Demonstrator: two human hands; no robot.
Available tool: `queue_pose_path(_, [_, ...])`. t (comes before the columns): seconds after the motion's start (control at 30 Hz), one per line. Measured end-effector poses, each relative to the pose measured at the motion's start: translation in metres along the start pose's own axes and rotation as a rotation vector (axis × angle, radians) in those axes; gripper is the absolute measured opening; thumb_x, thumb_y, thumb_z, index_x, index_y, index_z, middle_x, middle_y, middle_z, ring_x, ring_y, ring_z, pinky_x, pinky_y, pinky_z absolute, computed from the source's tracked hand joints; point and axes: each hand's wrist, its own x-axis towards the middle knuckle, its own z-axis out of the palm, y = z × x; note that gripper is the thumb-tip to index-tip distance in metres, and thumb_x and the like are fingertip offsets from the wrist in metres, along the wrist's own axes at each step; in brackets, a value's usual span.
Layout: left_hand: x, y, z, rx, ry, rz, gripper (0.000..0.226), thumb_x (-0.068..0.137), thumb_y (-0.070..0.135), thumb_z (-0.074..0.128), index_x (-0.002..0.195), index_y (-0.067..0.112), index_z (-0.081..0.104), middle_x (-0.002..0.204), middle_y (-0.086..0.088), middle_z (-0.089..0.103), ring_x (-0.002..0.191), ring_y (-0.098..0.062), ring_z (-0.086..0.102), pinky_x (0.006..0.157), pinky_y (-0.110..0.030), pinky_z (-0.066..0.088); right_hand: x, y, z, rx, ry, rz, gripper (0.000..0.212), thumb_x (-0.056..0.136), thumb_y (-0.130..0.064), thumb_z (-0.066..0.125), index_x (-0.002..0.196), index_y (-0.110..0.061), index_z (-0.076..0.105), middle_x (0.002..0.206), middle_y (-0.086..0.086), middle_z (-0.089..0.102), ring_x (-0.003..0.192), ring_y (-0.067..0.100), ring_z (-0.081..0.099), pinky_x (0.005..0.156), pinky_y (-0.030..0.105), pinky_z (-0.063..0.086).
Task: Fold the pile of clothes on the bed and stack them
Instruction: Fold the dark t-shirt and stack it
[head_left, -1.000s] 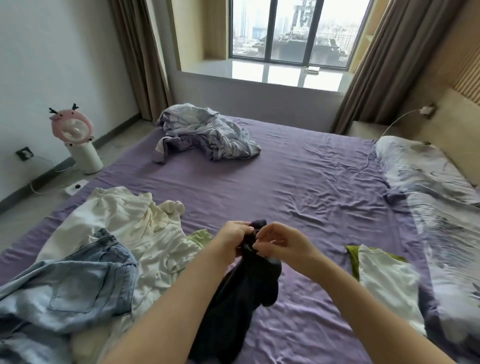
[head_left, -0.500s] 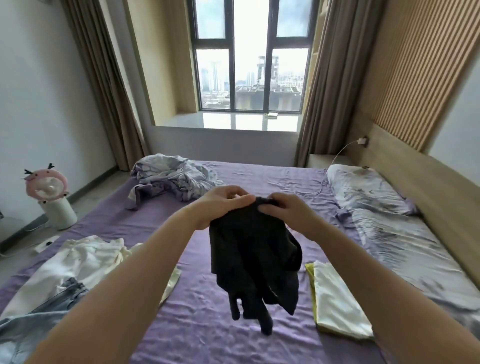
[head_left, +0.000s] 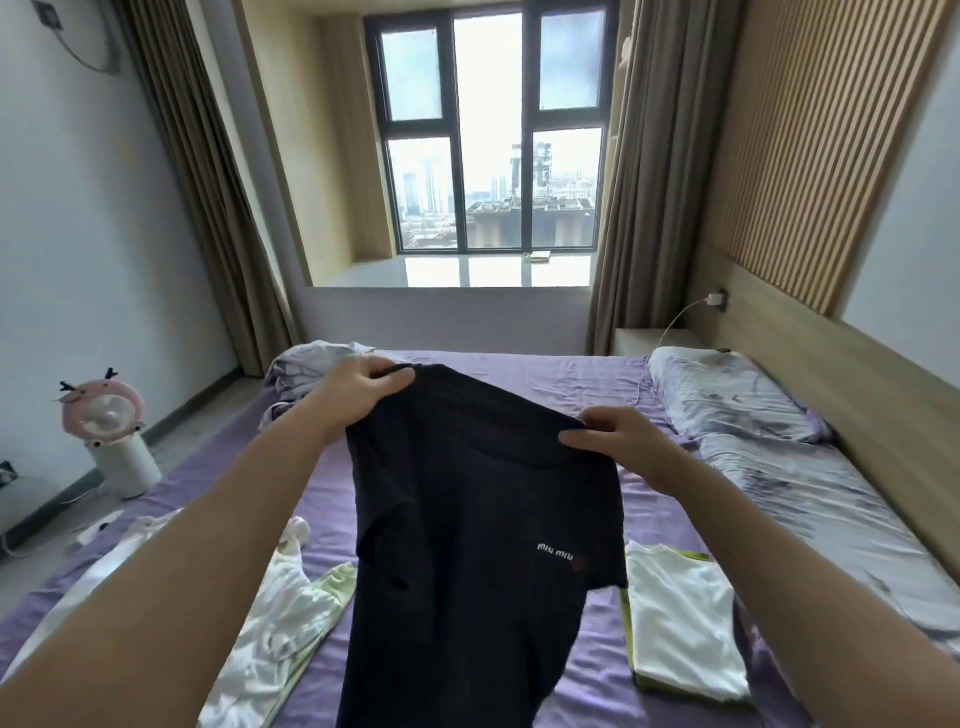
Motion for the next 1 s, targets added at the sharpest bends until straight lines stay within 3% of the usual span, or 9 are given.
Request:
queue_pose_path(0.1, [-0.003,-0.015,-0.001,-0.062,-0.015,-0.112,0.013,0.096,0.020,0.057,0.094,0.013,0.068,0.096,-0.008,0.069,0.089,-0.018,0.063,0.084,-0.030,0.051,-0.002,-0.001,-0.004,0.036,0.025,-0.022,0.017,0.083,-0.021,0.072,0.082,-0.005,0.068,0.074,0.004,0.060,0.073,0.014,0.054,0.070,0.027,0.041])
queue_pose_path(0.23, [-0.012,-0.020,0.017,-0.061,-0.012,-0.083,0.008,0.097,0.014,0.055,0.104,0.013,0.056,0.102,-0.009,0.061,0.088,-0.014,0.057,0.077,-0.021,0.047,0.003,-0.014,0.003,0.112,0.100,-0.037,0.019,0.084,-0.026,0.070,0.073,-0.012,0.064,0.067,0.000,0.059,0.067,0.012,0.055,0.063,0.026,0.042])
queue_pose_path(0.37, [-0.017,-0.018,0.015,-0.192,-0.153,-0.084,0.012,0.090,0.018,0.065,0.094,0.020,0.054,0.090,-0.004,0.064,0.075,-0.010,0.061,0.071,-0.023,0.051,0.005,-0.018,-0.005,0.113,0.209,-0.052,0.025,0.080,-0.031,0.074,0.071,-0.010,0.065,0.066,0.000,0.061,0.061,0.009,0.057,0.056,0.020,0.044])
queue_pose_path(0.53, [-0.017,-0.014,0.011,0.047,-0.200,0.016,0.021,0.078,0.018,0.079,0.096,0.017,0.067,0.095,0.004,0.063,0.086,-0.005,0.058,0.083,-0.015,0.046,0.002,-0.012,-0.019,0.128,0.207,-0.032,0.015,0.081,-0.028,0.075,0.079,-0.013,0.072,0.074,0.002,0.072,0.068,0.011,0.066,0.062,0.020,0.052])
queue_pose_path(0.63, [-0.015,-0.012,0.011,0.120,-0.131,0.051,0.026,0.078,0.015,0.078,0.103,0.013,0.069,0.100,0.004,0.065,0.089,-0.003,0.058,0.078,-0.008,0.043,-0.001,-0.010,-0.026,0.160,0.171,-0.037,0.010,0.083,-0.023,0.072,0.085,-0.014,0.075,0.084,0.006,0.073,0.077,0.014,0.068,0.068,0.021,0.054])
queue_pose_path(0.73, [-0.014,-0.009,0.014,0.179,-0.041,0.097,0.020,0.079,0.013,0.077,0.098,0.009,0.071,0.094,0.000,0.067,0.085,-0.008,0.059,0.077,-0.013,0.044,-0.003,-0.012,-0.032,0.177,0.123,-0.027,0.011,0.082,-0.023,0.072,0.085,-0.014,0.075,0.084,0.005,0.073,0.078,0.015,0.068,0.069,0.023,0.053])
queue_pose_path(0.8, [-0.015,-0.008,0.015,0.058,-0.016,0.080,0.015,0.079,0.011,0.077,0.093,0.009,0.072,0.089,-0.001,0.068,0.082,-0.010,0.061,0.075,-0.014,0.047,-0.005,-0.014,-0.033,0.219,0.092,-0.001,0.019,0.077,-0.029,0.074,0.084,-0.011,0.074,0.082,0.007,0.072,0.077,0.017,0.067,0.068,0.026,0.053])
queue_pose_path(0.9, [-0.018,-0.007,0.013,-0.264,-0.063,-0.027,0.011,0.079,0.010,0.076,0.088,0.011,0.069,0.085,-0.004,0.067,0.078,-0.014,0.062,0.073,-0.021,0.052,-0.006,-0.017,-0.037,0.275,0.069,0.017,0.029,0.065,-0.037,0.079,0.079,-0.013,0.071,0.077,0.004,0.068,0.071,0.014,0.065,0.059,0.020,0.051])
queue_pose_path(1.0, [-0.020,-0.007,0.011,-0.450,-0.108,-0.067,0.011,0.080,0.009,0.074,0.087,0.013,0.068,0.084,-0.003,0.069,0.076,-0.013,0.065,0.072,-0.022,0.055,-0.008,-0.017,-0.042,0.312,0.045,0.008,0.027,0.064,-0.035,0.080,0.080,-0.015,0.071,0.080,0.004,0.067,0.076,0.013,0.064,0.065,0.021,0.051])
